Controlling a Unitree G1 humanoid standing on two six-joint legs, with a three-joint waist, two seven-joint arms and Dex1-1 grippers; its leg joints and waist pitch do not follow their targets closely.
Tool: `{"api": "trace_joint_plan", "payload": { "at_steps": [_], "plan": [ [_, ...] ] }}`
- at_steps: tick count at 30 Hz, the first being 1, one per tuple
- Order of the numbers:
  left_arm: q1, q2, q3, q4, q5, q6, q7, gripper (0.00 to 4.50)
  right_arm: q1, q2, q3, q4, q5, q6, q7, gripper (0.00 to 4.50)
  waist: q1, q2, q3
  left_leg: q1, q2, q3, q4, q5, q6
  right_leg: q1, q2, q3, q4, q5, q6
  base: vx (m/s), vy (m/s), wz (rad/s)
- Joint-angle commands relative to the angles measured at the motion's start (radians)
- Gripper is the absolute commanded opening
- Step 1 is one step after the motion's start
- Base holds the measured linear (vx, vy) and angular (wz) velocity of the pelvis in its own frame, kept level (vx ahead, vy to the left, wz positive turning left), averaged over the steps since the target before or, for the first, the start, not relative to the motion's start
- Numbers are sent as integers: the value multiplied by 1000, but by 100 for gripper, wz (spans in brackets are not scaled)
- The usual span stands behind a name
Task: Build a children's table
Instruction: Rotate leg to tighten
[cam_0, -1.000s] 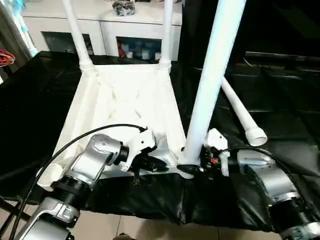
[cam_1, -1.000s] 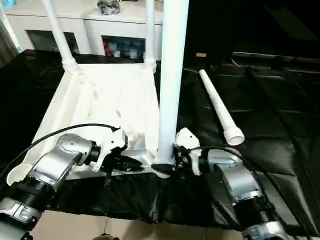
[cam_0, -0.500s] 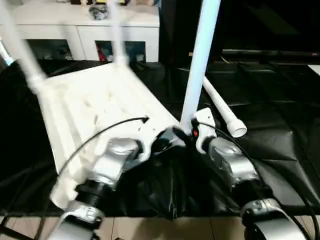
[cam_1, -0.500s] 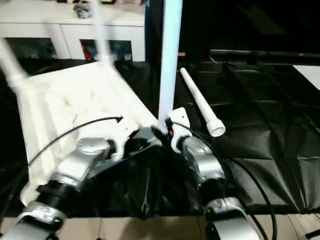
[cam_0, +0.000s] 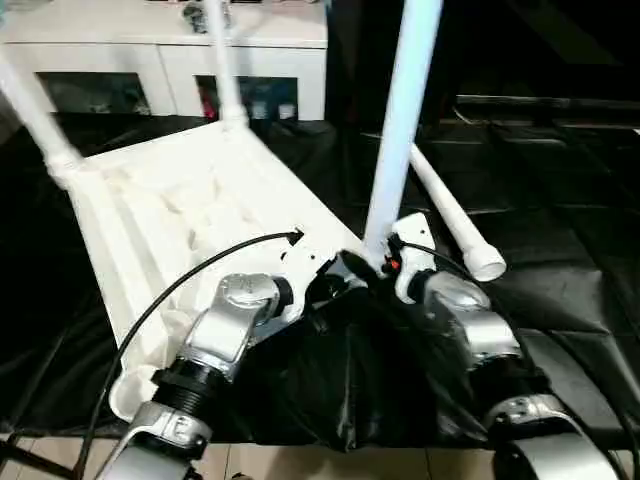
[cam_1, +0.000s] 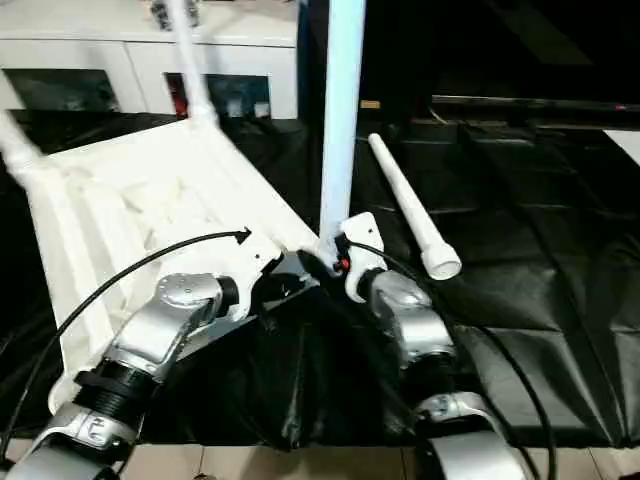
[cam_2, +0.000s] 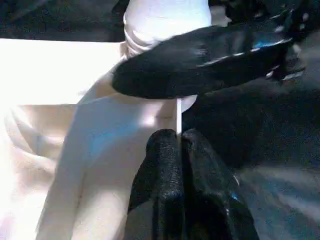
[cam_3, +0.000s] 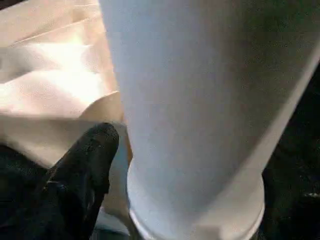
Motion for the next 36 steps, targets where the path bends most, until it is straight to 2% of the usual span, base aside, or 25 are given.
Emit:
{"api": "trace_joint_plan", "payload": {
  "at_steps": [1,6,11,12,14,17,18,20,21,22,23,24,28,31,32,33,34,35,36],
  "plan": [
    [0,-18,-61,-49,-70,-62,-112,0,15,2,73,-61,30,-9,123,389,3,-7,-63,12,39,-10,-68,-271,53,46,-54,44,-85,-267,-204,0,0,0],
    [5,33,-81,-64,-90,-79,-233,0,56,-58,98,-118,40,-8,253,389,14,-6,-64,14,41,-10,-68,-274,48,45,-55,45,-82,-256,-211,0,0,0],
    [-4,81,-100,-55,-99,-93,-333,0,107,-141,146,-215,60,54,413,389,23,-6,-63,15,42,-9,-68,-266,53,46,-53,45,-82,-252,-212,0,0,0],
    [-6,89,-103,-50,-101,-98,-348,0,114,-157,156,-230,64,62,441,363,28,-6,-64,16,44,-7,-67,-264,56,45,-53,46,-80,-245,-214,0,0,0],
    [-9,97,-106,-43,-101,-102,-363,0,121,-172,165,-242,68,70,470,356,30,-6,-64,15,44,-7,-67,-265,55,45,-54,45,-80,-247,-220,0,0,0],
    [-12,115,-114,-34,-98,-108,-398,0,130,-189,179,-270,71,76,511,345,37,-6,-62,18,45,-6,-68,-280,45,42,-57,47,-84,-291,-209,0,0,0],
    [-12,118,-115,-33,-99,-108,-403,0,133,-192,182,-277,72,79,519,320,38,-6,-62,19,46,-7,-69,-285,42,41,-58,47,-85,-302,-206,0,0,0],
    [-14,122,-116,-30,-100,-110,-410,0,136,-196,188,-290,73,85,527,316,37,-7,-62,16,45,-9,-71,-283,36,43,-58,46,-85,-307,-203,0,0,0],
    [-15,128,-117,-25,-100,-112,-419,0,141,-200,198,-305,72,92,535,300,38,-3,-62,18,46,-9,-71,-287,33,41,-57,46,-85,-305,-202,0,0,0],
    [-16,132,-118,-23,-101,-114,-423,0,144,-201,203,-313,73,98,539,287,37,-4,-62,17,45,-10,-71,-288,31,43,-58,46,-84,-304,-202,0,0,0],
    [-16,132,-118,-23,-101,-114,-423,0,144,-201,203,-313,73,98,539,282,37,-4,-62,17,45,-10,-72,-289,31,43,-58,46,-85,-306,-201,0,0,0],
    [-15,135,-119,-22,-99,-116,-429,0,150,-201,211,-325,77,111,547,282,36,-10,-63,15,44,-9,-71,-281,32,45,-58,46,-84,-298,-200,0,0,0],
    [-10,131,-117,-24,-97,-116,-424,0,155,-195,214,-330,76,117,545,273,38,-7,-65,14,44,-9,-69,-262,36,44,-58,46,-80,-276,-206,0,0,0],
    [-11,84,-92,-12,-77,-120,-322,0,132,-122,180,-250,35,107,377,272,33,-8,-62,15,43,-8,-69,-271,31,41,-59,46,-84,-294,-206,0,0,0],
    [-11,84,-92,-12,-77,-120,-322,0,132,-122,180,-250,35,107,377,272,32,-8,-61,14,42,-9,-69,-280,25,41,-60,46,-84,-314,-202,0,0,0],
    [-16,70,-85,-6,-69,-115,-283,0,116,-97,165,-211,14,96,296,272,30,-10,-59,14,40,-12,-72,-298,14,43,-61,44,-90,-367,-185,0,0,0],
    [-17,64,-83,-4,-66,-113,-268,0,109,-87,159,-195,10,95,268,272,27,-9,-56,16,40,-12,-73,-314,10,39,-61,44,-93,-397,-178,0,0,0],
    [-25,35,-69,8,-52,-102,-193,0,75,-41,126,-117,-16,87,122,272,19,-7,-51,20,40,-14,-74,-351,-8,33,-63,42,-98,-465,-166,0,0,0],
    [-35,3,-54,15,-38,-68,-110,0,46,12,84,-55,-8,77,9,272,7,-8,-50,19,36,-21,-76,-383,-27,37,-65,36,-105,-539,-139,0,0,0]
  ]
}}
